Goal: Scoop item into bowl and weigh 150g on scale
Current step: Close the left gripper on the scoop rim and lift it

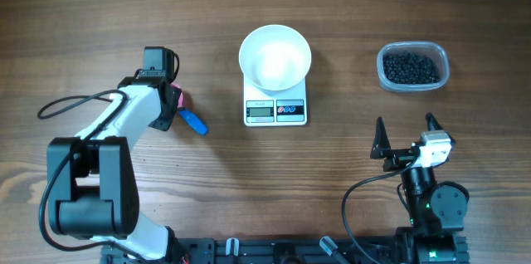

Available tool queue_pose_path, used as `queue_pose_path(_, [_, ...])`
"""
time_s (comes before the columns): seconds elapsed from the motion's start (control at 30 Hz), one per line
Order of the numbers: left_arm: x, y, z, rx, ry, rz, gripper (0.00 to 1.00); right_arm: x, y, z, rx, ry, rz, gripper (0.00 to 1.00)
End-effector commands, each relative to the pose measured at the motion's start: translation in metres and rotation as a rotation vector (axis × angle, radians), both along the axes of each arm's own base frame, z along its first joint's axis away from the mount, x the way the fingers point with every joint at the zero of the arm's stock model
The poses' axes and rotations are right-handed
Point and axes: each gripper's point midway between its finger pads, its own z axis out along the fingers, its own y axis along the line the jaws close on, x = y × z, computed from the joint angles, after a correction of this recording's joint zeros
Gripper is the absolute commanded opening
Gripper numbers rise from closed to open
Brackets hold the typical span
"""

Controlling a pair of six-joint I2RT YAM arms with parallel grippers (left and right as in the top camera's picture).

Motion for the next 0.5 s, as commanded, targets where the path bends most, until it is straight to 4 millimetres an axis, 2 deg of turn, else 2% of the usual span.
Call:
queue_pose_path(0.0, [-0.005,0.003,-0.007,0.004,0.022,0.014,0.04,0.000,-0.001,0.000,-0.014,-0.003,-0.005,1.00])
queue_pose_path(0.1, [-0.008,0.004,-0.005,0.004,0.030,0.015,0.04,0.000,-0.001,0.000,-0.014,-0.003,-0.005,1.00])
queue_pose_path(0.23, [-0.006,-0.003,0.010,-0.037,-0.008,0.002,0.04,0.000,-0.001,0.000,-0.013,-0.003,-0.005,1.00])
queue_pose_path(0.33, [0.001,-0.013,0.035,-0.089,-0.090,-0.023,0.04,0.000,-0.001,0.000,-0.013,-0.003,-0.005,1.00])
queue_pose_path(0.47, [0.004,-0.018,0.050,-0.119,-0.137,-0.042,0.04,0.000,-0.001,0.000,-0.013,-0.003,-0.005,1.00])
